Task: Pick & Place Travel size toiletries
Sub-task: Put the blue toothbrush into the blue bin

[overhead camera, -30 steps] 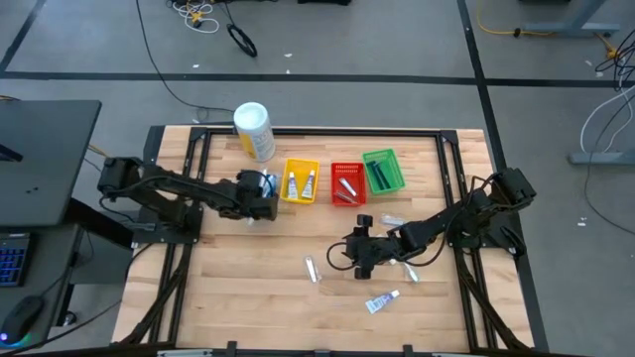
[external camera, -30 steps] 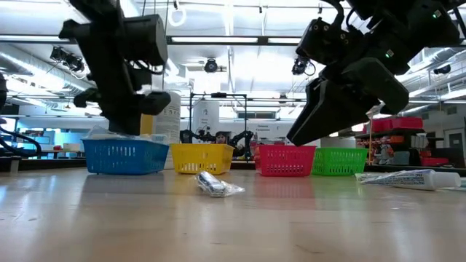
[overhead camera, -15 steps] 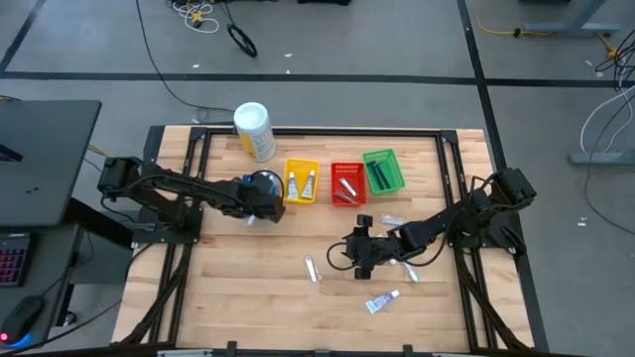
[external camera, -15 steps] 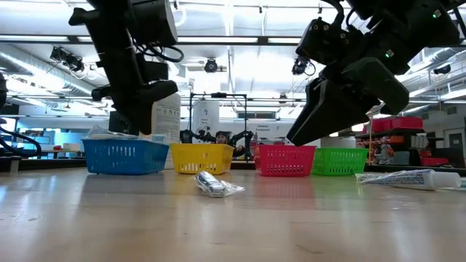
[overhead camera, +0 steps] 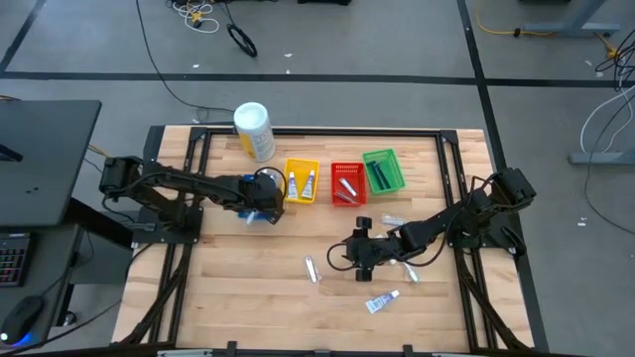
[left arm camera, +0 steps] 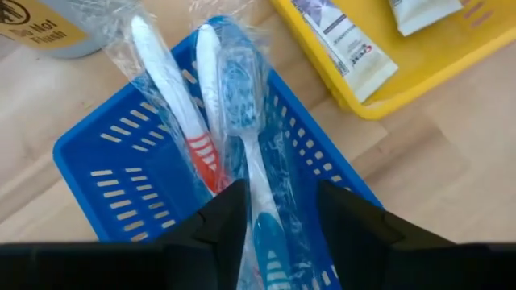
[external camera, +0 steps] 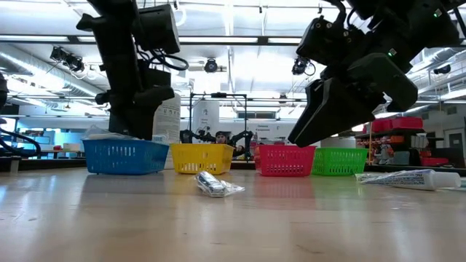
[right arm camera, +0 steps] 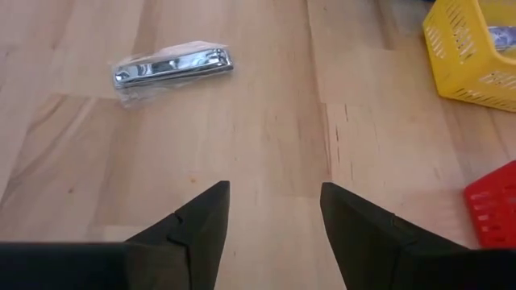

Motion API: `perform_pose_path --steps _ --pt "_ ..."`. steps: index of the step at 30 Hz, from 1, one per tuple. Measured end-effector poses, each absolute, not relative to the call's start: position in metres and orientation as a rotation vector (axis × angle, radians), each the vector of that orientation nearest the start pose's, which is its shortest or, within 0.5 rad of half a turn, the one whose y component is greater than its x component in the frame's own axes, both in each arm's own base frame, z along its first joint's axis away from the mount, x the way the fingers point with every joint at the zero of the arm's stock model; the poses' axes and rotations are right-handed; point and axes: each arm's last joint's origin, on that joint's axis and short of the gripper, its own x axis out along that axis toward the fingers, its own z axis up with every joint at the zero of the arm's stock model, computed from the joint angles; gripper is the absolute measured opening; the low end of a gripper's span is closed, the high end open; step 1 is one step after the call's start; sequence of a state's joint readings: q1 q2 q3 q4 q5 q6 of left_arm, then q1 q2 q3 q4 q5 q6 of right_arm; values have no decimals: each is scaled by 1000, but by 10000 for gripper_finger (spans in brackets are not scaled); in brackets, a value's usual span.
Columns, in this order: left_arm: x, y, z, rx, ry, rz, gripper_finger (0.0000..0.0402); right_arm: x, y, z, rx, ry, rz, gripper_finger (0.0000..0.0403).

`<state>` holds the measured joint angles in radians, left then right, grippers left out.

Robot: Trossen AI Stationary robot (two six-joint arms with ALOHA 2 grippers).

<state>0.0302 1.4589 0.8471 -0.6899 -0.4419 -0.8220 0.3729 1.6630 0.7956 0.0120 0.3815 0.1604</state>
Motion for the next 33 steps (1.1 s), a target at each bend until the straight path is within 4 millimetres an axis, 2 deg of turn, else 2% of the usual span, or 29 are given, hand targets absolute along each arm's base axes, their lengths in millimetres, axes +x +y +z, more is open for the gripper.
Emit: perform_pose_path --steps 5,9,19,27,33 --pt "249 25 184 -411 1027 898 167 293 103 147 -163 790 -71 207" --pt "249 33 184 -377 1036 912 156 293 103 147 -163 790 -72 207" --pt "246 51 183 -482 1067 901 81 293 103 147 -163 790 -72 207" --pt "254 57 187 -461 933 950 11 293 103 147 -164 790 -71 207" --pt "257 60 189 -461 839 1013 13 293 103 147 -166 790 -70 207"
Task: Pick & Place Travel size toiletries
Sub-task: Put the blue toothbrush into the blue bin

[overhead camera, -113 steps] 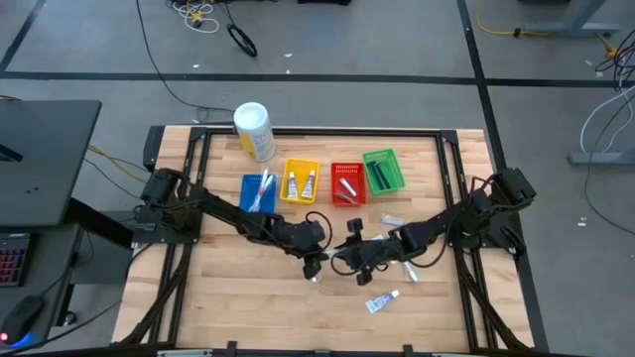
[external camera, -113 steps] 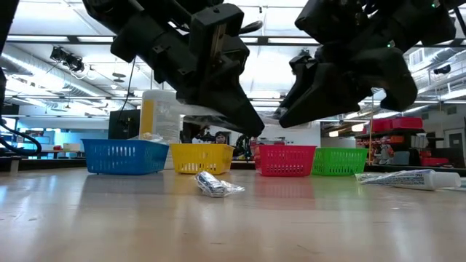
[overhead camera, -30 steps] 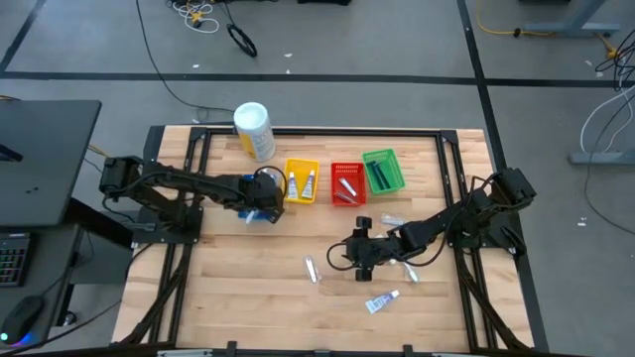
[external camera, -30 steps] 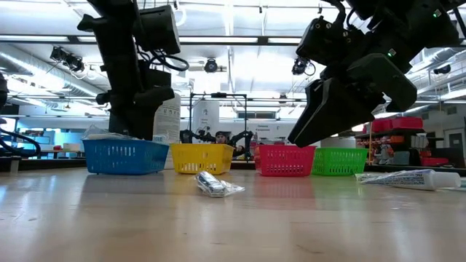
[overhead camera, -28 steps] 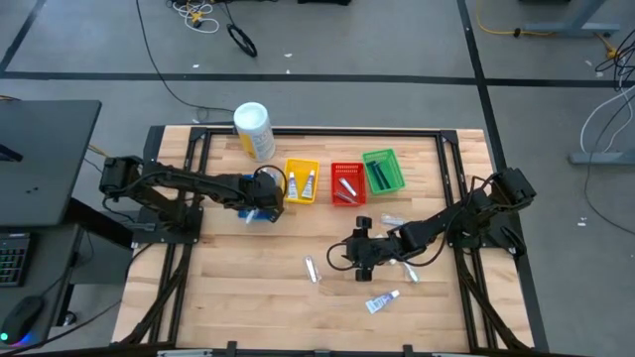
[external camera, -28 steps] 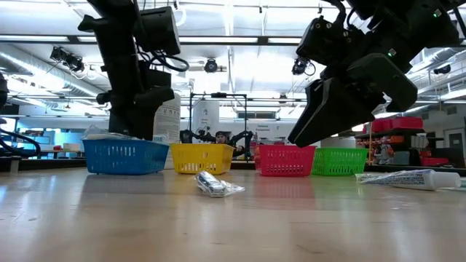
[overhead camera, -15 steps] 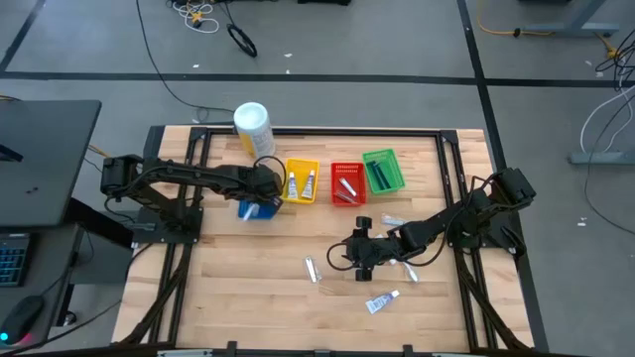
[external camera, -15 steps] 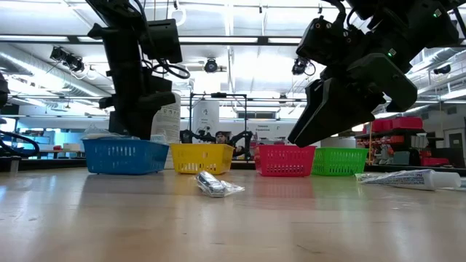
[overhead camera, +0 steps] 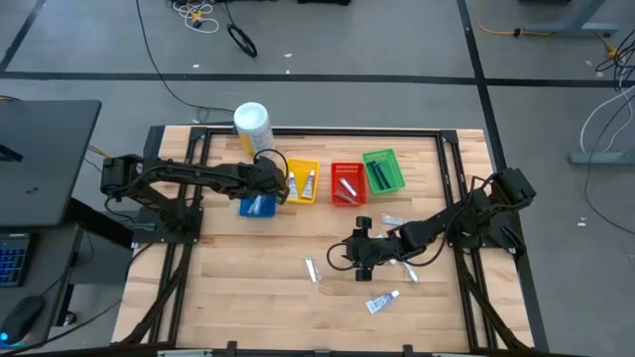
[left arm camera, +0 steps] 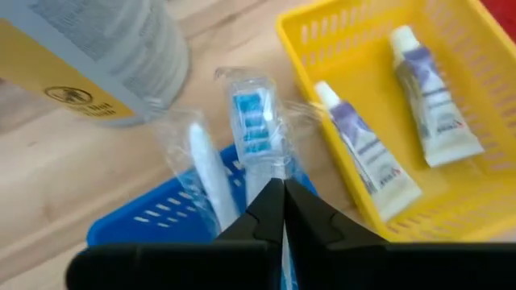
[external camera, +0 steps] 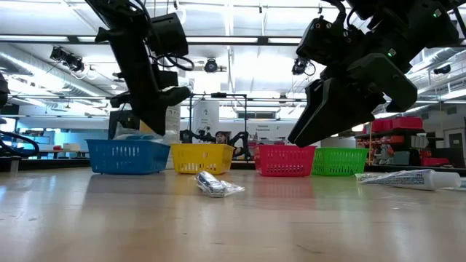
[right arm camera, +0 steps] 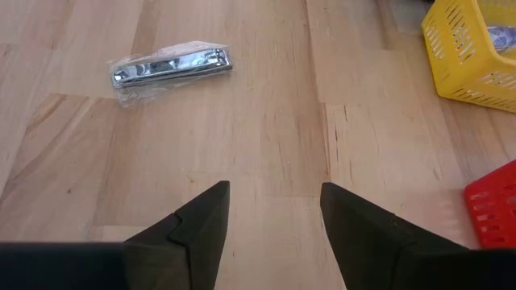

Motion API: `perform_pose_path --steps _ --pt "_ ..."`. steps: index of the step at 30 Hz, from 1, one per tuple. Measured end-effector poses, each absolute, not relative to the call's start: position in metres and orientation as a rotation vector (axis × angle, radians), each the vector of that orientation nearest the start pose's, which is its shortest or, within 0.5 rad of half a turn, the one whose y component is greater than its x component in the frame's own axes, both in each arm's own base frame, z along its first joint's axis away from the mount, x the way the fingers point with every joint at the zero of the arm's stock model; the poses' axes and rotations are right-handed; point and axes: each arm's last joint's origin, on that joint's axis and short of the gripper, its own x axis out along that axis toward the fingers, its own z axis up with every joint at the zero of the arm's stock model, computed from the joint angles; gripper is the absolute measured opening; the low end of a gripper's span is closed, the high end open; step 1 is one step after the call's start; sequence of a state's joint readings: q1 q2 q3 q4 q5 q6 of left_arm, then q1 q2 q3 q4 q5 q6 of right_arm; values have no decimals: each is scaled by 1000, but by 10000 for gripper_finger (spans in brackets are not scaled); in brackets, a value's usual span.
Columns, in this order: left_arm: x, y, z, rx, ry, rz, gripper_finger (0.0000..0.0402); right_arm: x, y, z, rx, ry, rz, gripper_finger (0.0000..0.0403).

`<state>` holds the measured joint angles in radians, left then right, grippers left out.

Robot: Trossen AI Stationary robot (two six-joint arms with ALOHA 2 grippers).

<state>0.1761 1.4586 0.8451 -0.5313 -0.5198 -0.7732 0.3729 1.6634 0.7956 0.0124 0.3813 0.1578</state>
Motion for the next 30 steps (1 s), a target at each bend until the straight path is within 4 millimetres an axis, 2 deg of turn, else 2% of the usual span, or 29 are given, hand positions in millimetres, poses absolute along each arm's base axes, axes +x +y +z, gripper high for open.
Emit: perform_pose_path --steps 9,15,22,30 --pt "237 56 160 -330 931 1031 9 293 103 147 -165 790 -70 207" --pt "231 50 147 -265 895 1056 11 293 103 147 -166 790 -70 207" --pt "234 46 150 -326 856 1013 34 293 103 147 -164 790 -71 207" --pt "242 45 164 -350 913 956 102 293 103 147 -156 789 -75 207"
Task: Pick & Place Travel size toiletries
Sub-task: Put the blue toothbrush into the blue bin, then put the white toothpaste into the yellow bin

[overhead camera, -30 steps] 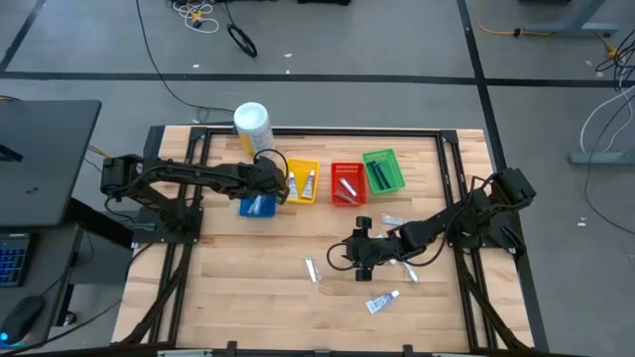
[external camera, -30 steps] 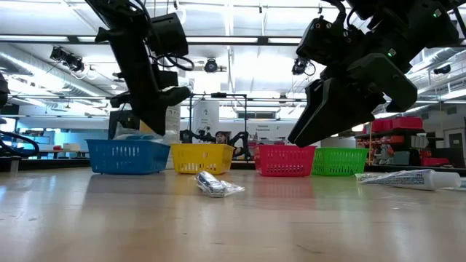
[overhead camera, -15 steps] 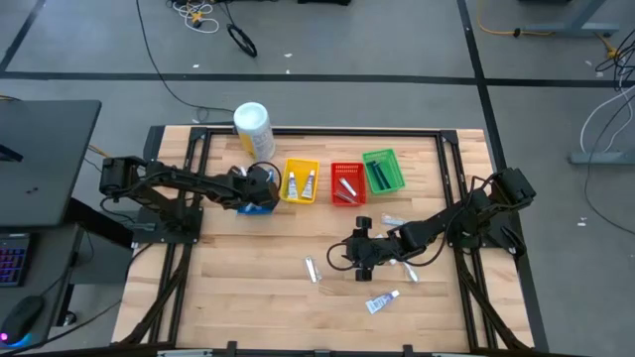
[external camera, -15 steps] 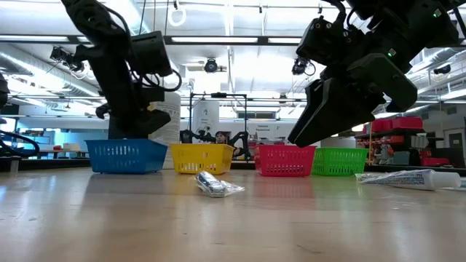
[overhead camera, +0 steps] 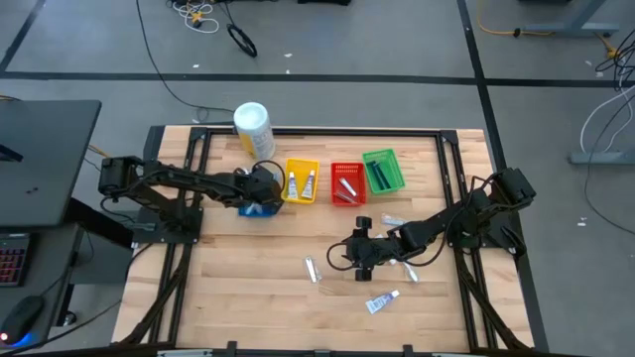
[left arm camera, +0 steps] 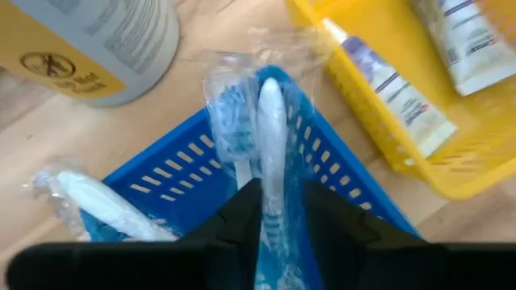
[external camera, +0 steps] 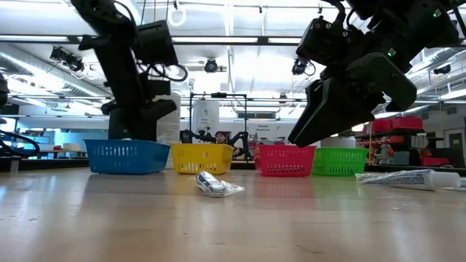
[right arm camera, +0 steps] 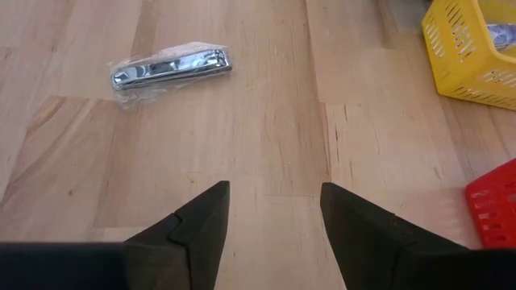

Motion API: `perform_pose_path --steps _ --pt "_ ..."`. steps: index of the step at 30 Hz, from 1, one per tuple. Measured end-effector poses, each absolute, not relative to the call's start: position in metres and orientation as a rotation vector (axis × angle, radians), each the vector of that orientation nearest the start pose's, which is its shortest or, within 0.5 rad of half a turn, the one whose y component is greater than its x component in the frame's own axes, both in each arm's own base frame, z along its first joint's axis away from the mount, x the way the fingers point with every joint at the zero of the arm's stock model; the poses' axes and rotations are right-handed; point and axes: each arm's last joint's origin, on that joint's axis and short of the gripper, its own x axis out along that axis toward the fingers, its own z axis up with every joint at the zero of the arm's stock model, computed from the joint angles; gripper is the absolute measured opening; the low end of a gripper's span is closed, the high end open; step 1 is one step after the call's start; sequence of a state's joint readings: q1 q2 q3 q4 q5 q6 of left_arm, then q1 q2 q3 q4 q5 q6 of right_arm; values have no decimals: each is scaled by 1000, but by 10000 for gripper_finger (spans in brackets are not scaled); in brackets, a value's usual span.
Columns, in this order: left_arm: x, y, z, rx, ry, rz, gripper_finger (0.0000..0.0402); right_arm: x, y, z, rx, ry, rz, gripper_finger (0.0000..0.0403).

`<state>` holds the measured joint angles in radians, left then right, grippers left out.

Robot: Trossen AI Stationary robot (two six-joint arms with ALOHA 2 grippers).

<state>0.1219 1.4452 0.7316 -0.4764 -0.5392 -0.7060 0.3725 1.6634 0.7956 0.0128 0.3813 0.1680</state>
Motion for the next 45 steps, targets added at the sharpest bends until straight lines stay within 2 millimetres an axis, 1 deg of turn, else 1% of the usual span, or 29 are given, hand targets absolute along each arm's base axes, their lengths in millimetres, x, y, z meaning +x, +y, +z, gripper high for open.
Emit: perform_pose_path --steps 6,9,13,16,20,23,26,30,33,35,37,39,42,45 --pt "248 45 192 -333 993 976 144 293 103 147 -153 792 -76 207" --pt "248 44 205 -369 1034 991 152 291 104 147 -152 813 -56 207" --pt "249 40 218 -406 1051 1013 152 285 102 159 -92 805 -73 207" --pt "258 24 229 -360 996 946 148 278 102 171 -74 799 -75 207" --pt "273 -9 236 -214 917 722 143 273 105 182 -79 766 -48 207" --pt "282 -35 241 -160 843 560 142 273 107 184 -77 752 -38 207" --pt "285 -60 246 -79 809 373 142 272 108 184 -58 753 -45 207" --pt "288 -84 251 -12 770 137 140 273 108 184 -43 748 -50 207" --pt "292 -96 251 -27 732 36 138 272 108 184 -41 750 -44 207" --pt "292 -102 252 -43 707 3 137 272 110 184 -35 762 -4 207" --pt "296 -105 252 -49 677 -4 137 269 114 183 -39 796 91 207" --pt "294 -106 250 -38 691 4 137 265 123 181 -23 831 211 207" --pt "296 -107 249 -54 693 21 137 252 140 178 40 925 349 207" --pt "297 -107 246 -70 696 44 137 232 157 172 85 1070 389 207"
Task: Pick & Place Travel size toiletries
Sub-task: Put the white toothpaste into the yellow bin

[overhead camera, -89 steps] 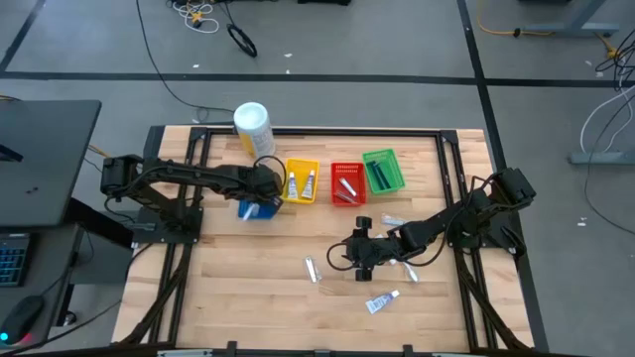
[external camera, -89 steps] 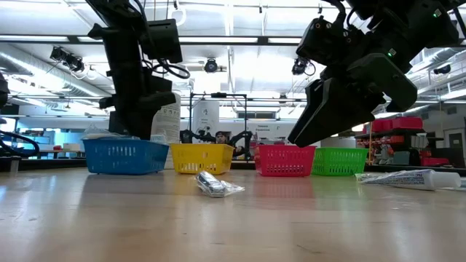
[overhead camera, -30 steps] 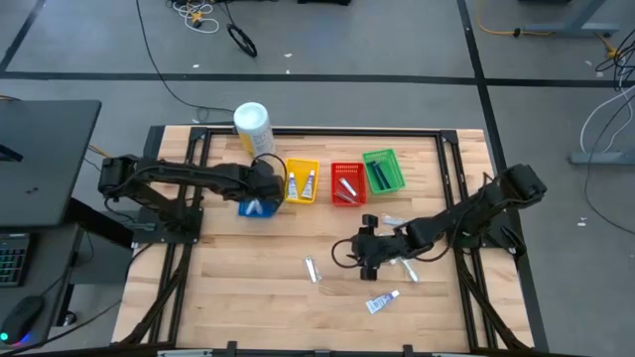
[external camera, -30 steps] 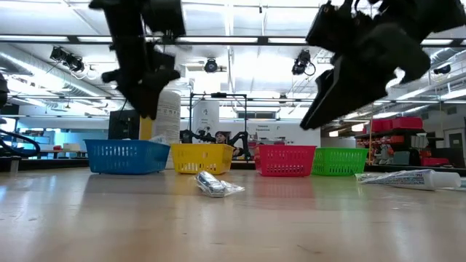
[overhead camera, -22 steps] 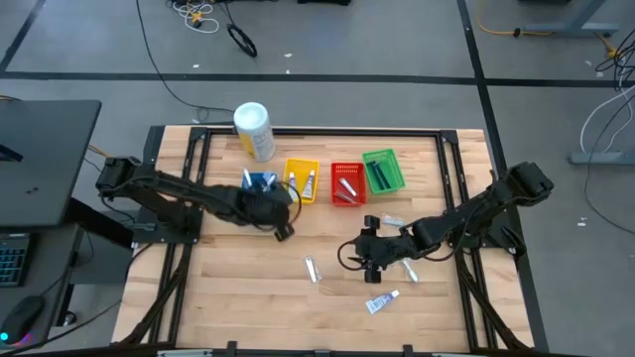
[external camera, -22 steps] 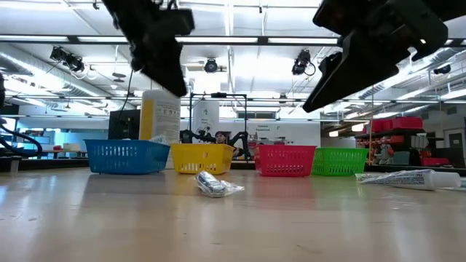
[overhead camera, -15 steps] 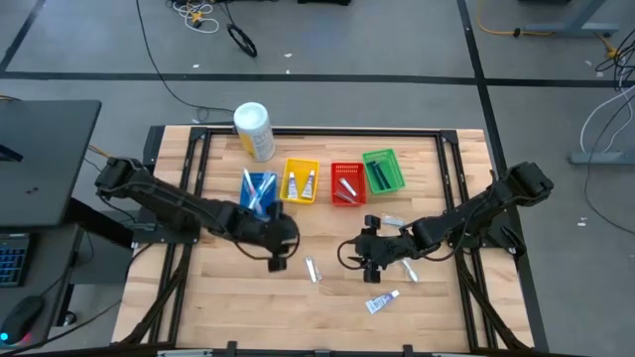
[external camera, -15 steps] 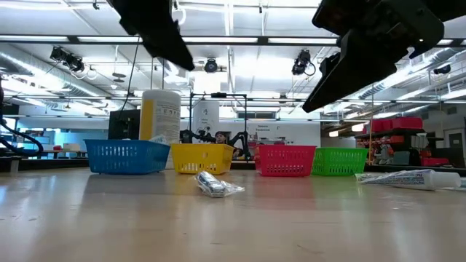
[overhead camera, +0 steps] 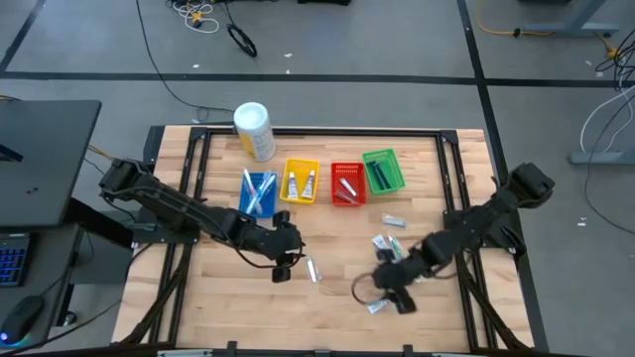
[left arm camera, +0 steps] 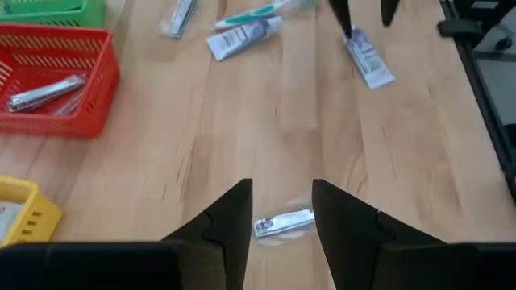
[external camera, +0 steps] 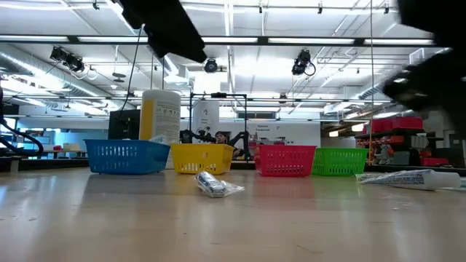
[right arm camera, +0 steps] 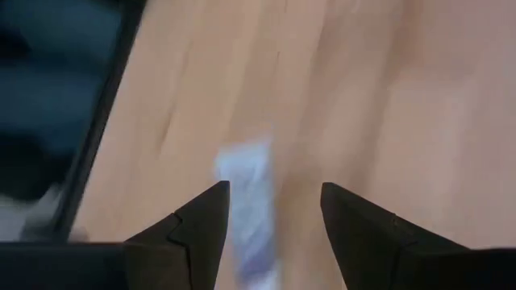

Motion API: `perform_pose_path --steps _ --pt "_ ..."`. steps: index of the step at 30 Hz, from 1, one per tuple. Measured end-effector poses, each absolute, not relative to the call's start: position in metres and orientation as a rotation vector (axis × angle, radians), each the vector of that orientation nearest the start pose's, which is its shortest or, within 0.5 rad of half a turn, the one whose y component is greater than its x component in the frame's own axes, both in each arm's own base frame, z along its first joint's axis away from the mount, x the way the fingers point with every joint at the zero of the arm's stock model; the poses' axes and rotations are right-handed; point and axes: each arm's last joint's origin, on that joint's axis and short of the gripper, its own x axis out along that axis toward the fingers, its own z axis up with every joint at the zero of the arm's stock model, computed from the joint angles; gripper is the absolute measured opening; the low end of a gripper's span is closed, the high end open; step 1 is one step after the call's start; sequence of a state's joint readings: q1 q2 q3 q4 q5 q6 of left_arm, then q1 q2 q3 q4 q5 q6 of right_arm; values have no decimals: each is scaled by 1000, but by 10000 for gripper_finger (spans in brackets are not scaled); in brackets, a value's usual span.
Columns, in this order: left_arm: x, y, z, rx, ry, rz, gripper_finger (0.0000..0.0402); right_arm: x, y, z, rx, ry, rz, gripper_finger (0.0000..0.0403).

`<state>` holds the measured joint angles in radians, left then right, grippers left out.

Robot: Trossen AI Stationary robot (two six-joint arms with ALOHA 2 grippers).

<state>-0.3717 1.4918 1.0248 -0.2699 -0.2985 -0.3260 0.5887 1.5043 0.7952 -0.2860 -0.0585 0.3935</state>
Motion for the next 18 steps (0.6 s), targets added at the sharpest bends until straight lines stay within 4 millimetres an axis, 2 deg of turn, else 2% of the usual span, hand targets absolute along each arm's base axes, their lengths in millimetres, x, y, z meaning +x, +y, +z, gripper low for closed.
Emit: perform_pose_path --steps 3,7,12,18 --pt "297 -107 245 -58 701 44 137 209 170 166 45 1192 357 207" --pt "297 -105 246 -63 687 82 137 190 184 164 -13 1211 306 207" --pt "298 -105 246 -84 681 105 137 184 195 164 -34 1145 275 207" --pt "298 -105 246 -83 681 107 137 184 195 150 -150 1127 269 207"
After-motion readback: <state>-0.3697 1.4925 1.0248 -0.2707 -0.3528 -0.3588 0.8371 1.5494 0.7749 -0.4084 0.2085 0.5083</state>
